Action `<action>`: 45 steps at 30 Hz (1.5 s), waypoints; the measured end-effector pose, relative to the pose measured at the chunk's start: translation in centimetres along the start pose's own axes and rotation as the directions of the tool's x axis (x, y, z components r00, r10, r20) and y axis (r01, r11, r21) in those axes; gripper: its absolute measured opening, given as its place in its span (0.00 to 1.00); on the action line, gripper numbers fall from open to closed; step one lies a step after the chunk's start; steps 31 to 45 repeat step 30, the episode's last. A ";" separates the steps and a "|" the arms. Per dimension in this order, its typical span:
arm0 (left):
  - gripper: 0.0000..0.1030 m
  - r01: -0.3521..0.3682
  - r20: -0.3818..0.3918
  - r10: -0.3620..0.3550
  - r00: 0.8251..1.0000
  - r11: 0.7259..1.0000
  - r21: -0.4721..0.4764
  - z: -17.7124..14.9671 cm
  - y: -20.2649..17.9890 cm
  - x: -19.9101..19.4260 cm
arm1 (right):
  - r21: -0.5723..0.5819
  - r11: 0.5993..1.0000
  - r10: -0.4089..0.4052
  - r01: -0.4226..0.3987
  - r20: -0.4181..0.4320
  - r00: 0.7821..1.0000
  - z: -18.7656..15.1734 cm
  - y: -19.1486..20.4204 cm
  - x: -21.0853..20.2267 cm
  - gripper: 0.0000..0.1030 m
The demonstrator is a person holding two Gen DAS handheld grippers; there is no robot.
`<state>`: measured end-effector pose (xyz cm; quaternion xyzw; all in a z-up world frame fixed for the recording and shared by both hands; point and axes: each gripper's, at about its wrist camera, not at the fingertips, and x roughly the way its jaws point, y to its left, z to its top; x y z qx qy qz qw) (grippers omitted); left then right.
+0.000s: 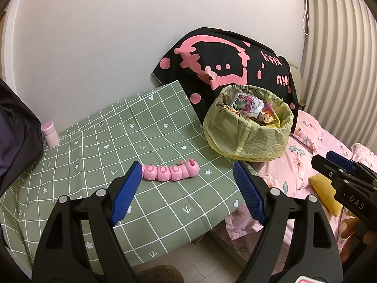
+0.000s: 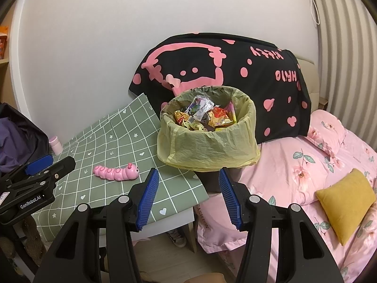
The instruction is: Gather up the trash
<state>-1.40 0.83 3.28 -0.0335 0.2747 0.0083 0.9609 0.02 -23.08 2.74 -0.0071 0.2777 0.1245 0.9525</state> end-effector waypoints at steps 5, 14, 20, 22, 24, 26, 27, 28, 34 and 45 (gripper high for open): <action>0.73 -0.003 0.003 0.003 1.000 1.000 -0.011 0.1 0.0 0.0 | -0.004 1.000 0.000 0.000 0.002 1.000 0.0 0.0 0.0 0.49; 0.72 -0.004 -0.004 0.003 1.000 0.999 -0.037 0.0 0.4 0.1 | 0.007 1.000 0.000 0.000 0.000 1.000 0.0 0.3 0.0 0.49; 0.72 -0.016 0.005 0.016 1.000 0.999 -0.030 -0.2 0.6 0.3 | 0.006 1.000 0.000 0.000 -0.002 1.000 -0.1 0.4 0.1 0.49; 0.72 -0.014 -0.005 0.014 1.000 0.999 -0.034 -0.2 0.8 0.6 | 0.006 1.000 0.006 -0.006 -0.008 1.000 0.0 0.7 0.5 0.49; 0.72 -0.028 -0.035 0.026 0.999 0.998 -0.054 -0.4 1.4 1.2 | 0.007 1.000 0.015 -0.015 -0.018 1.000 0.1 0.9 1.2 0.49; 0.72 -0.052 -0.071 0.046 0.996 0.995 -0.090 -0.7 2.9 2.0 | 0.003 0.999 0.037 -0.036 -0.042 0.998 0.1 1.4 2.5 0.49; 0.72 -0.069 -0.084 0.060 0.995 0.992 -0.108 -0.8 3.7 2.4 | 0.000 0.998 0.060 -0.060 -0.064 0.996 0.2 1.8 3.5 0.49; 0.72 -0.098 -0.104 0.084 0.991 0.985 -0.139 -0.9 5.2 3.0 | -0.006 0.996 0.093 -0.094 -0.095 0.991 0.3 2.4 4.8 0.49; 0.72 -0.139 -0.145 0.111 0.983 0.970 -0.201 -1.2 8.2 4.1 | -0.022 0.987 0.152 -0.157 -0.152 0.977 0.3 3.8 7.1 0.49; 0.72 -0.139 -0.145 0.111 0.983 0.970 -0.201 -1.2 8.2 4.1 | -0.022 0.987 0.152 -0.157 -0.152 0.977 0.3 3.8 7.1 0.49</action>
